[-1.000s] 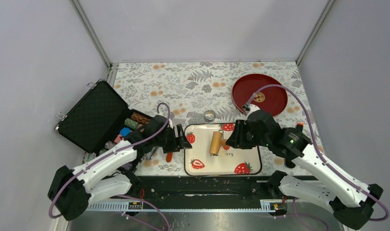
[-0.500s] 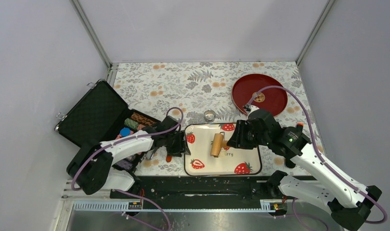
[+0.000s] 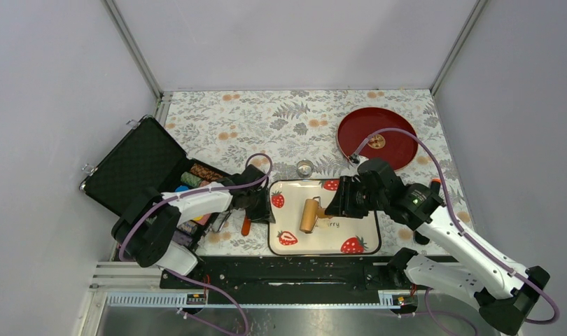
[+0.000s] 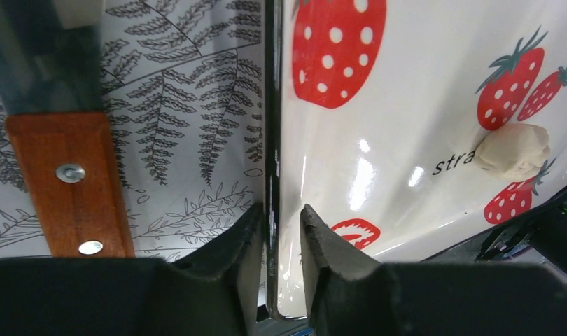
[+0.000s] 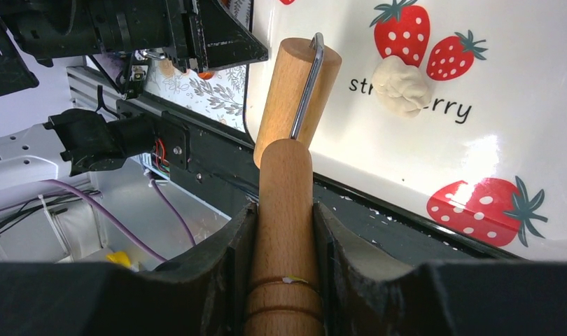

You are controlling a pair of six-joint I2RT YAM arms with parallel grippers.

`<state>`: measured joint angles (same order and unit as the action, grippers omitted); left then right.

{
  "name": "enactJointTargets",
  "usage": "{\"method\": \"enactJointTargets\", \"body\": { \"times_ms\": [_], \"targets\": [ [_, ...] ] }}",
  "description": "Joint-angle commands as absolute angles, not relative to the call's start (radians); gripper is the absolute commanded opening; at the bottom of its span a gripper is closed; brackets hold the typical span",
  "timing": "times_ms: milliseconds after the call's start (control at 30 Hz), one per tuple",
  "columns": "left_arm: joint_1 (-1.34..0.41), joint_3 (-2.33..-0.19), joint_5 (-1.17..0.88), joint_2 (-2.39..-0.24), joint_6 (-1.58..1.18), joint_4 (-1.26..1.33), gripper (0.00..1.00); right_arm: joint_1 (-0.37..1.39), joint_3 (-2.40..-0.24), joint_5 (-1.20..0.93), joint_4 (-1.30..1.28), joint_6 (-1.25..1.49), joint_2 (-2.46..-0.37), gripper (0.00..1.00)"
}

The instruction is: Roll out the dumpling wrappers from the dough

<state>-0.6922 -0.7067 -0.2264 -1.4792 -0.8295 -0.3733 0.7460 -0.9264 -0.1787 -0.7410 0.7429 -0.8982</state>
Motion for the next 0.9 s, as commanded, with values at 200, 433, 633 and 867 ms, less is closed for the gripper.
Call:
{"method": "enactJointTargets", "body": {
  "times_ms": [200,433,633,867],
  "targets": [
    [-0.671,-0.686,-0.151,-1.464,-0.832,-0.364,0.06,0.740,-0.930,-0.295,-0.602,0.721,-0.895,0.00],
    [-0.640,-0.629,-0.129,-1.386,-0.822,-0.357,0.00,0.735,-0.956,-0.267,-0.612,0.682,-0.897,0.00],
    [-0.630,-0.572,-0.098,-1.315,-0.839,-0.338,0.00,0.716,-1.039,-0.242,-0.712,0.600,-0.964,0.00],
    [-0.611,-0.505,-0.115,-1.256,-0.839,-0.278,0.00,0.679,-1.113,-0.268,-0.786,0.512,-1.044,0.00]
  ]
}}
